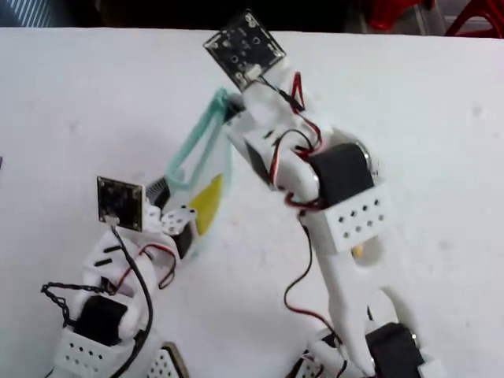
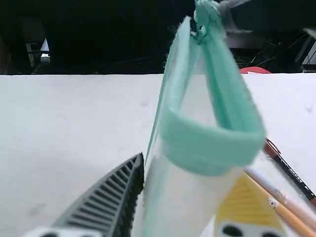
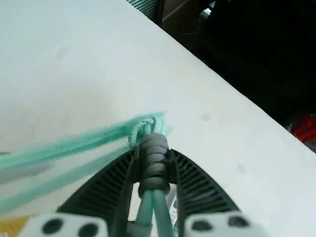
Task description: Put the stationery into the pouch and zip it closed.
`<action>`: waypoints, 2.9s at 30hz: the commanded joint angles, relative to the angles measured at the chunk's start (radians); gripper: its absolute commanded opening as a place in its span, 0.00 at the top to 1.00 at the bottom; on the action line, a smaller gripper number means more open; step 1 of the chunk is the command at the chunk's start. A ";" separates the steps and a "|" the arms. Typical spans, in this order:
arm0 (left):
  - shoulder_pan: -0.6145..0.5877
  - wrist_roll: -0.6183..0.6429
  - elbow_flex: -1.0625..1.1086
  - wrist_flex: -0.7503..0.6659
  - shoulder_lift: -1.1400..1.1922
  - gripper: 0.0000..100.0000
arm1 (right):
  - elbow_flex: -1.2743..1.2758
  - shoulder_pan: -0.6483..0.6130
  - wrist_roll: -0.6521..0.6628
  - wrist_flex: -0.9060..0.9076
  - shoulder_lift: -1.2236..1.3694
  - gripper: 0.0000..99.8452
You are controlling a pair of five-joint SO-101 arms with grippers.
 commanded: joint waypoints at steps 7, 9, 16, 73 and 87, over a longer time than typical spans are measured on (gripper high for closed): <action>0.010 -0.008 -0.005 -0.032 -0.013 0.78 | -0.009 -0.047 -0.009 0.107 -0.268 0.92; 0.012 -0.008 -0.005 -0.032 -0.013 0.80 | 0.023 -0.061 -0.009 0.107 -0.274 0.81; 0.012 -0.008 -0.005 -0.032 -0.013 0.80 | 0.127 -0.110 -0.008 0.104 -0.277 0.70; 0.010 -0.009 0.006 -0.032 -0.013 0.80 | -0.278 0.705 0.126 -0.019 1.049 0.87; 0.010 -0.009 0.006 -0.032 -0.013 0.80 | -0.377 0.708 0.126 -0.010 1.138 0.98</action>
